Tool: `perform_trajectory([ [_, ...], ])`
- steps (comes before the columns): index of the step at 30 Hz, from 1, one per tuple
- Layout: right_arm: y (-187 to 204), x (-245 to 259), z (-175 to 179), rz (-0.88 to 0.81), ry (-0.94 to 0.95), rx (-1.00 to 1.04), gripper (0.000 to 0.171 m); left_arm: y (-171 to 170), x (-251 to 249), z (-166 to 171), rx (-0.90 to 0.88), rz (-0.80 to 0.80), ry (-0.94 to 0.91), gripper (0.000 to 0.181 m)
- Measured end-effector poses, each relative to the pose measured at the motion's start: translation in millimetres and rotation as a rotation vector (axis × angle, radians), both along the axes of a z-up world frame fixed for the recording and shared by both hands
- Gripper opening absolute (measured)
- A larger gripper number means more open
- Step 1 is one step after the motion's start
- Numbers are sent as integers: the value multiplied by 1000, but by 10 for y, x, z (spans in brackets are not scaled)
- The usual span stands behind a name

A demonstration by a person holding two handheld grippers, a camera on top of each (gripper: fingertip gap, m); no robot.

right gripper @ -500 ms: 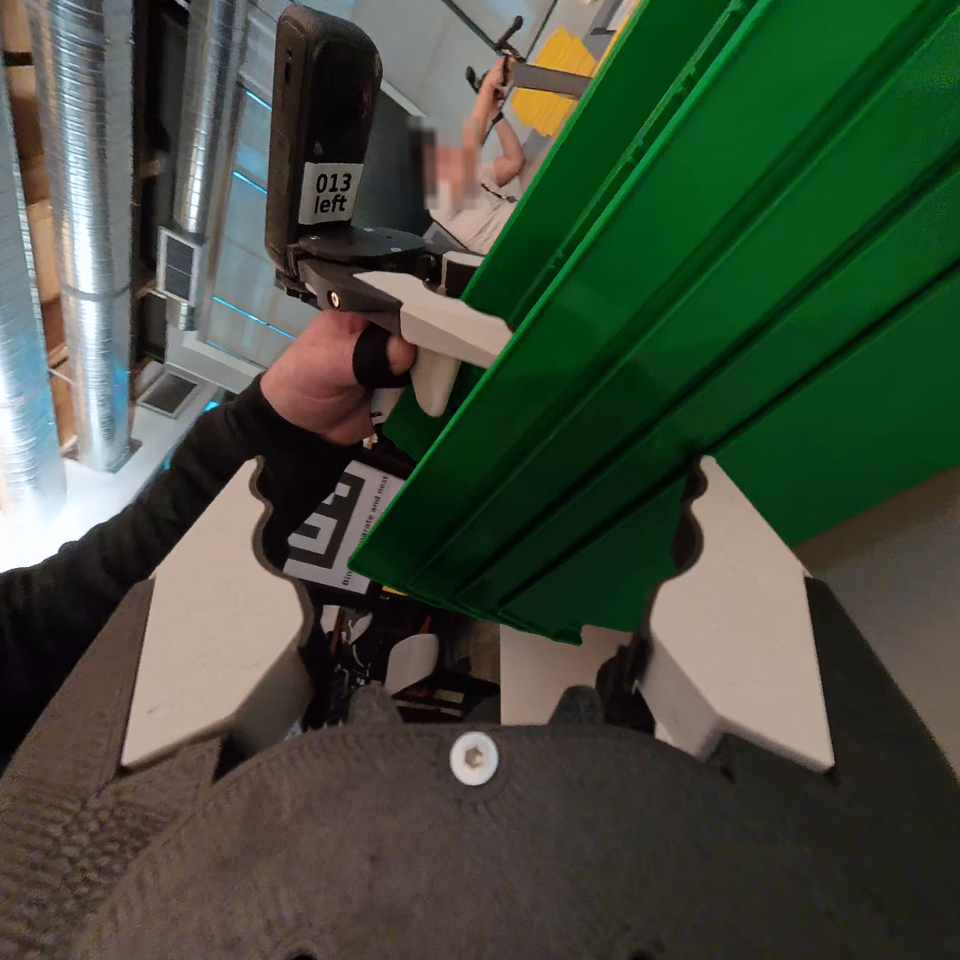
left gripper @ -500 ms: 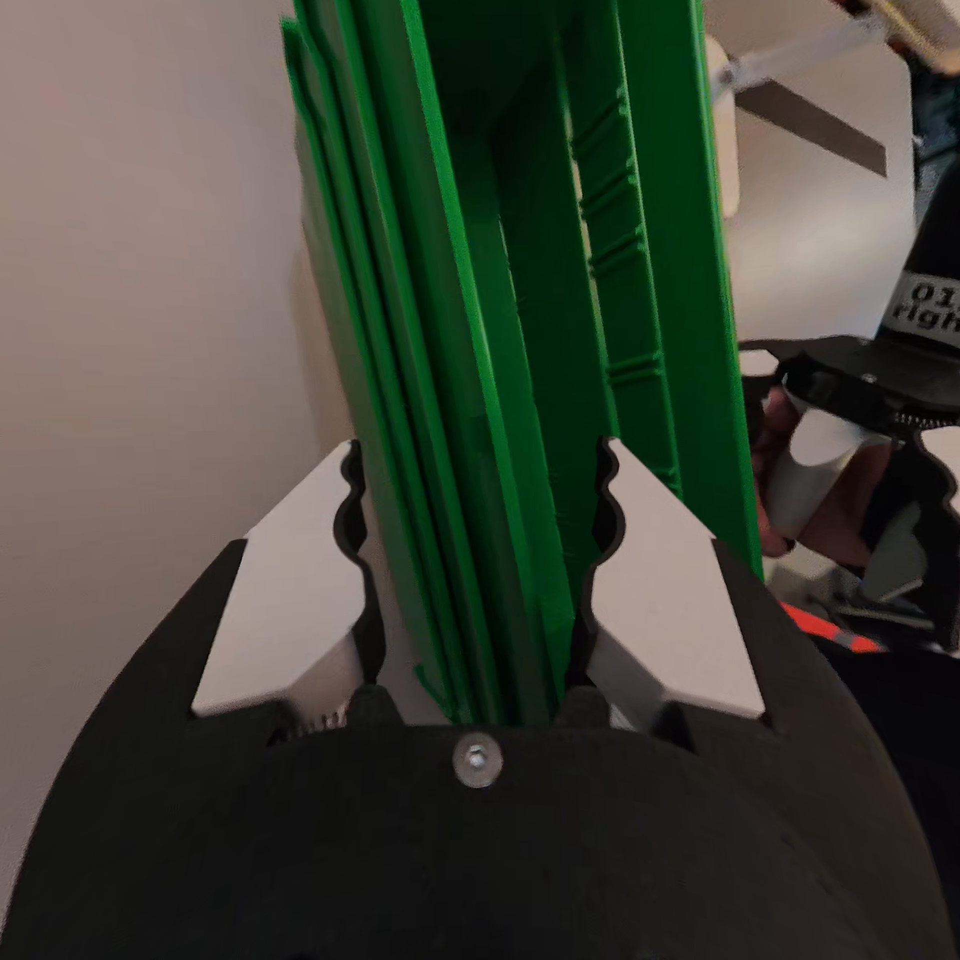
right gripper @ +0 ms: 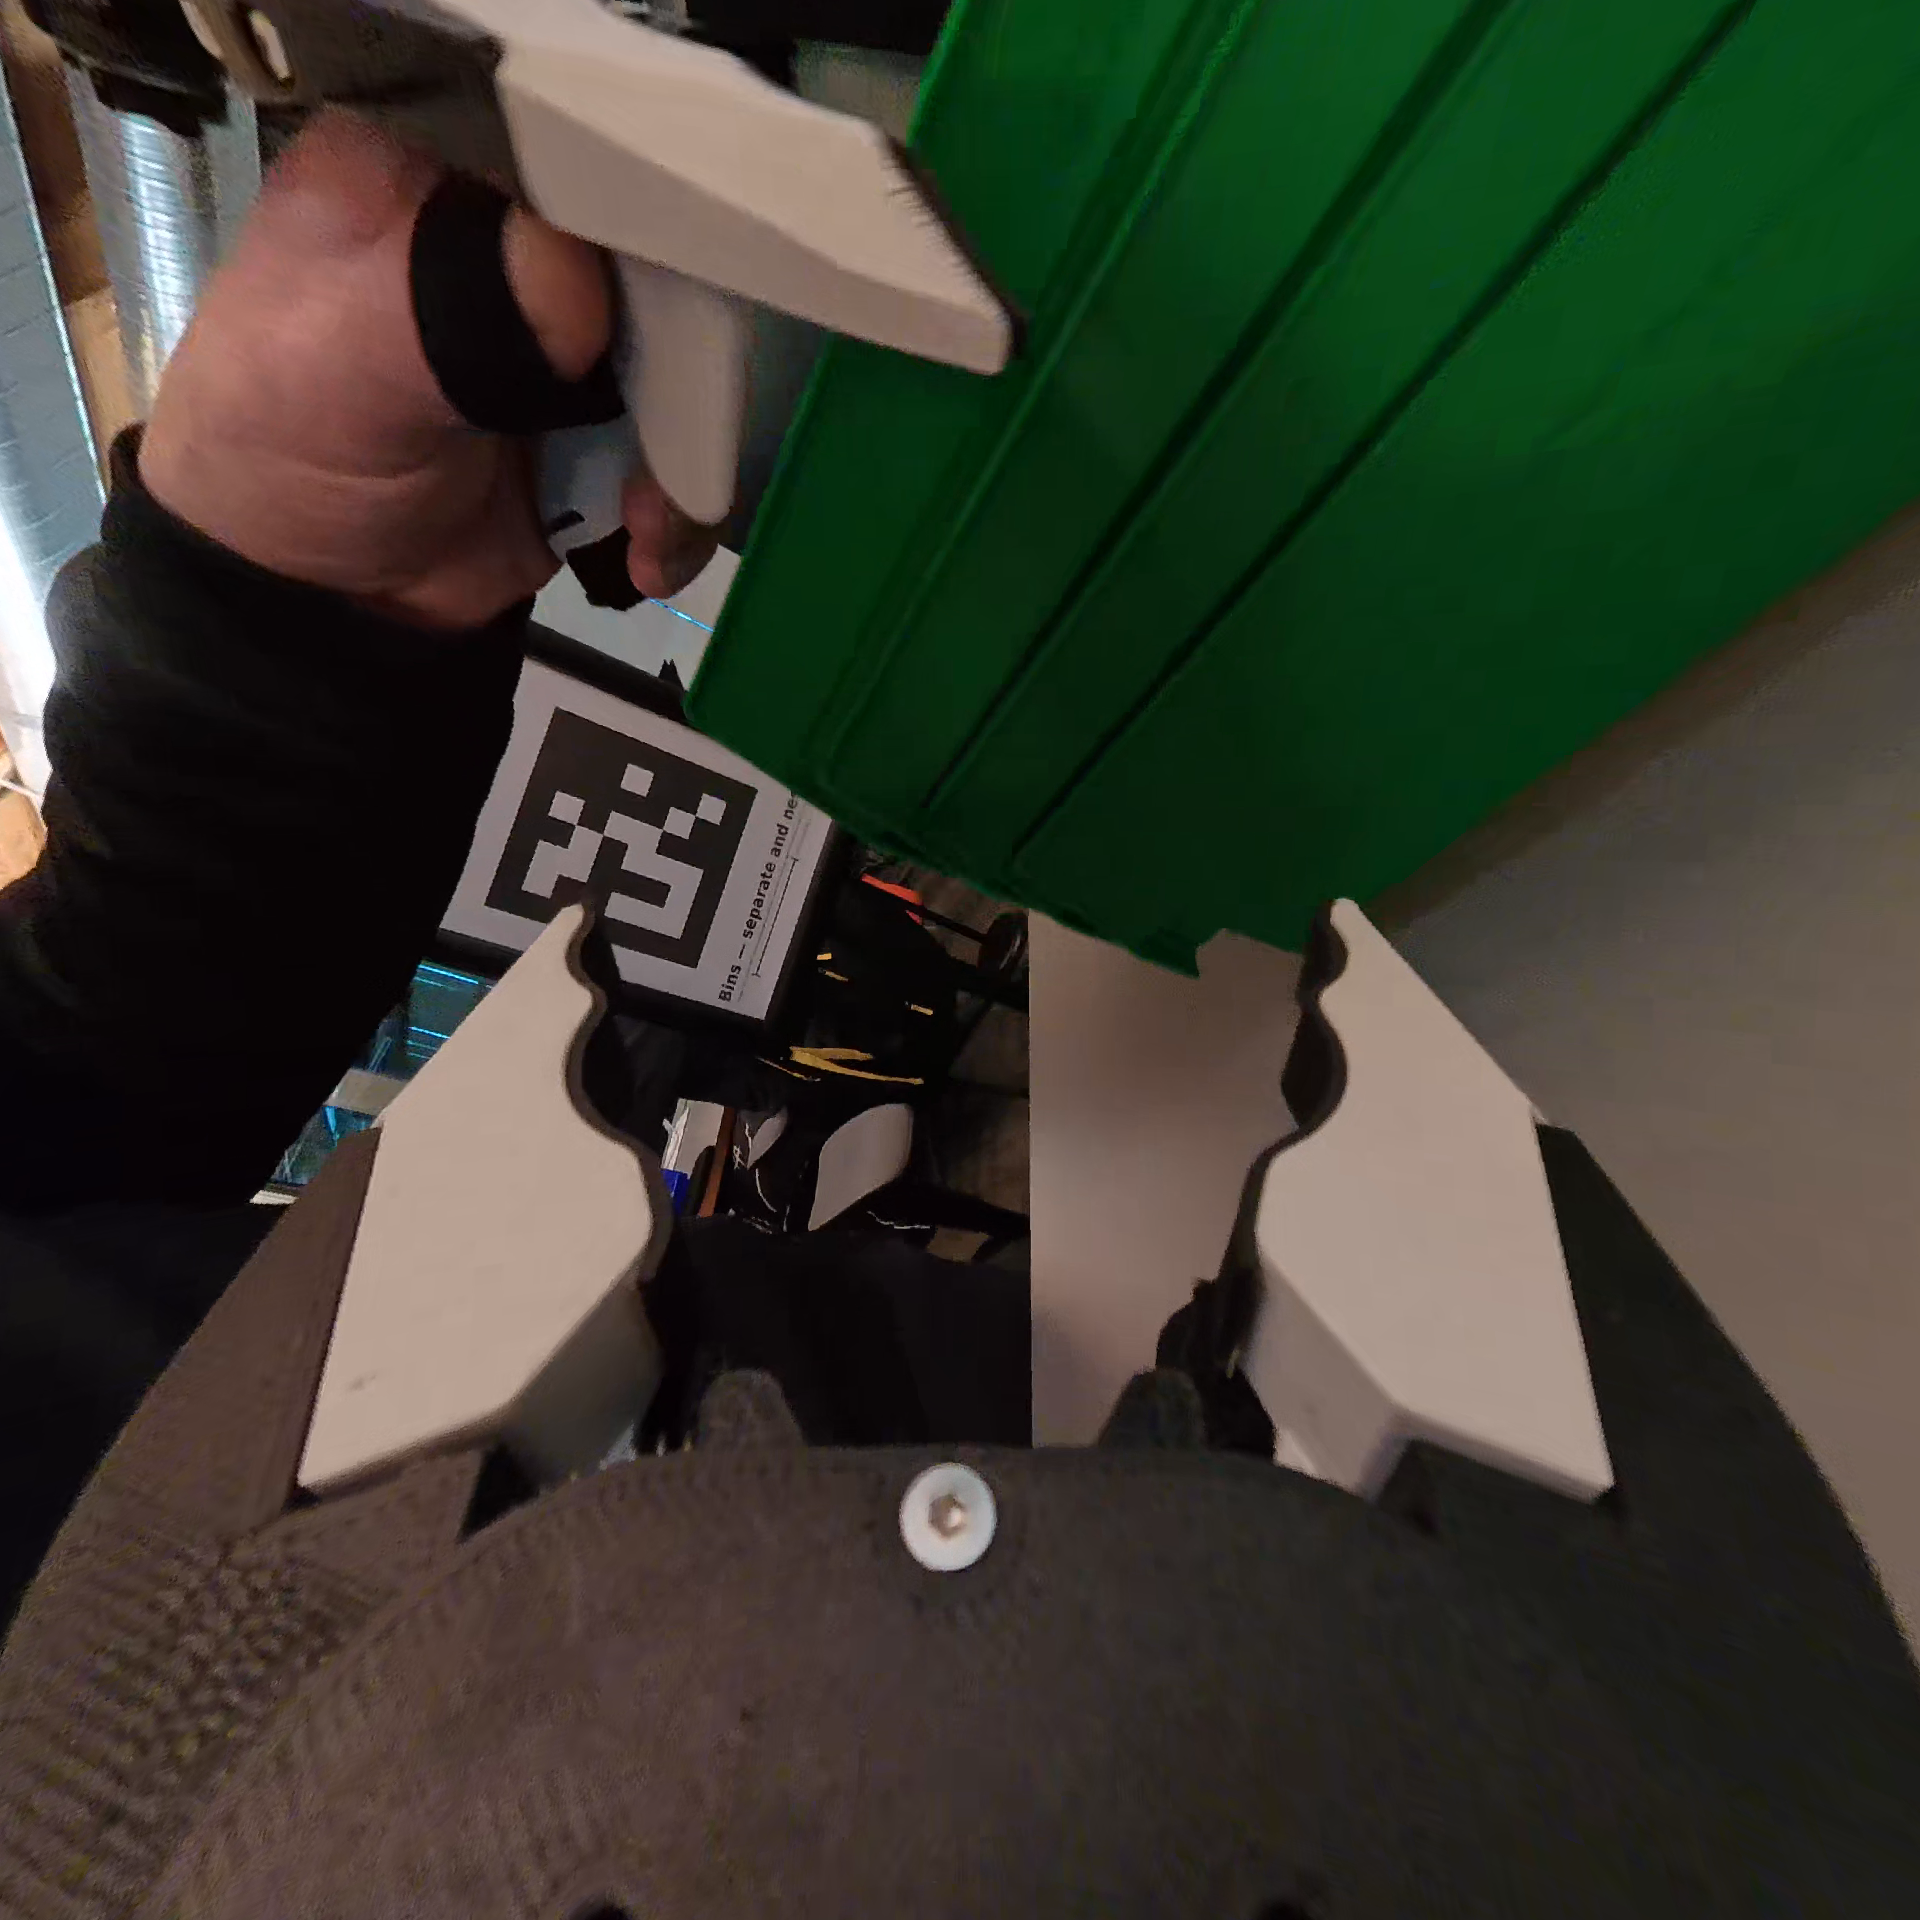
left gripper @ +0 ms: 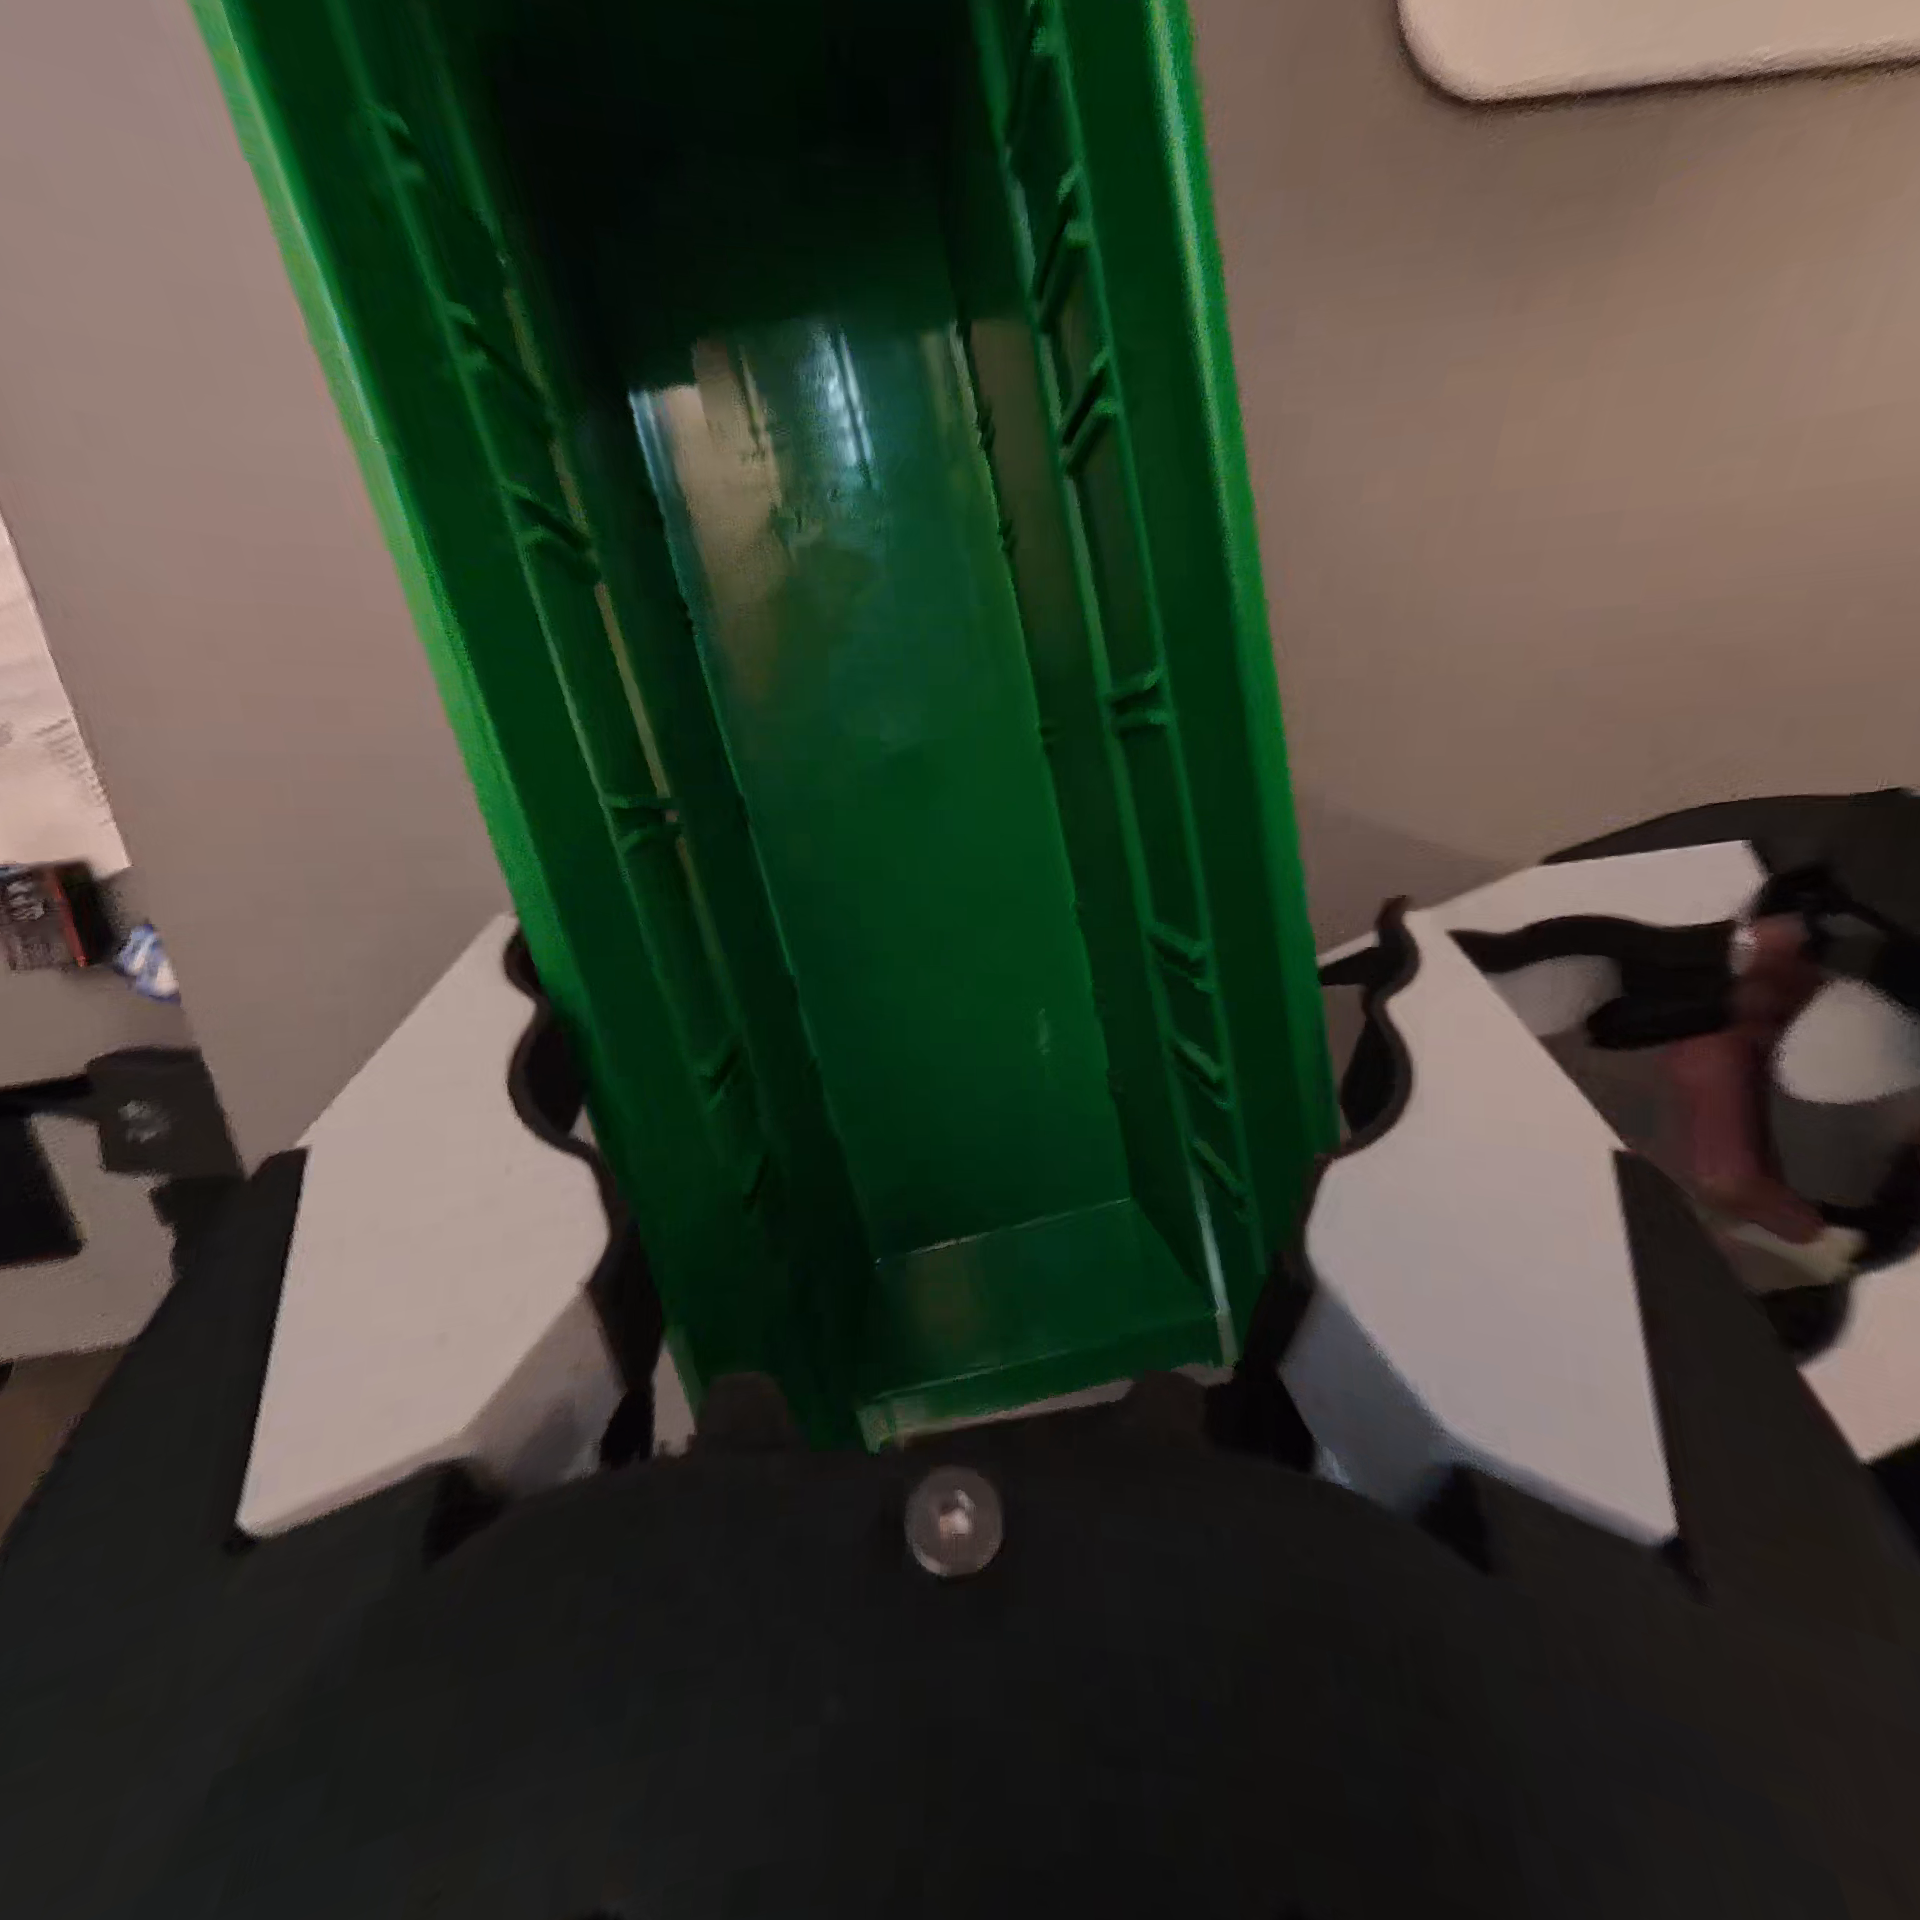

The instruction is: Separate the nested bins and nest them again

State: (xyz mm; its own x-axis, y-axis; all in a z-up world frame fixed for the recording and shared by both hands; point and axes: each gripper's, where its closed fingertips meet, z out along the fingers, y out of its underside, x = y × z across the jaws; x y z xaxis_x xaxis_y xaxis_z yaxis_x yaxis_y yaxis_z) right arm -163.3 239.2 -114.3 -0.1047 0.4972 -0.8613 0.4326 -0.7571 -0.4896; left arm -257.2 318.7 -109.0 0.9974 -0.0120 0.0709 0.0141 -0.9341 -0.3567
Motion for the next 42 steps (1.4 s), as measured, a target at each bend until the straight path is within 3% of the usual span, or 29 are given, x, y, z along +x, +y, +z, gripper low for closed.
perform_trajectory([
  [6,6,268,-115,-24,-18,-18,122,-38,-38,-3,-62,6,28,119],
  [11,49,433,-157,-35,-25,-22,117,-25,-67,32,-34,26,27,109],
  [20,70,591,-240,-37,-45,-39,113,-46,-116,120,-19,-17,53,105],
  [33,43,584,-289,-18,-53,-60,111,52,-206,159,68,-111,58,114],
  [42,27,554,-306,-8,-54,-70,109,87,-215,302,119,-113,47,105],
])
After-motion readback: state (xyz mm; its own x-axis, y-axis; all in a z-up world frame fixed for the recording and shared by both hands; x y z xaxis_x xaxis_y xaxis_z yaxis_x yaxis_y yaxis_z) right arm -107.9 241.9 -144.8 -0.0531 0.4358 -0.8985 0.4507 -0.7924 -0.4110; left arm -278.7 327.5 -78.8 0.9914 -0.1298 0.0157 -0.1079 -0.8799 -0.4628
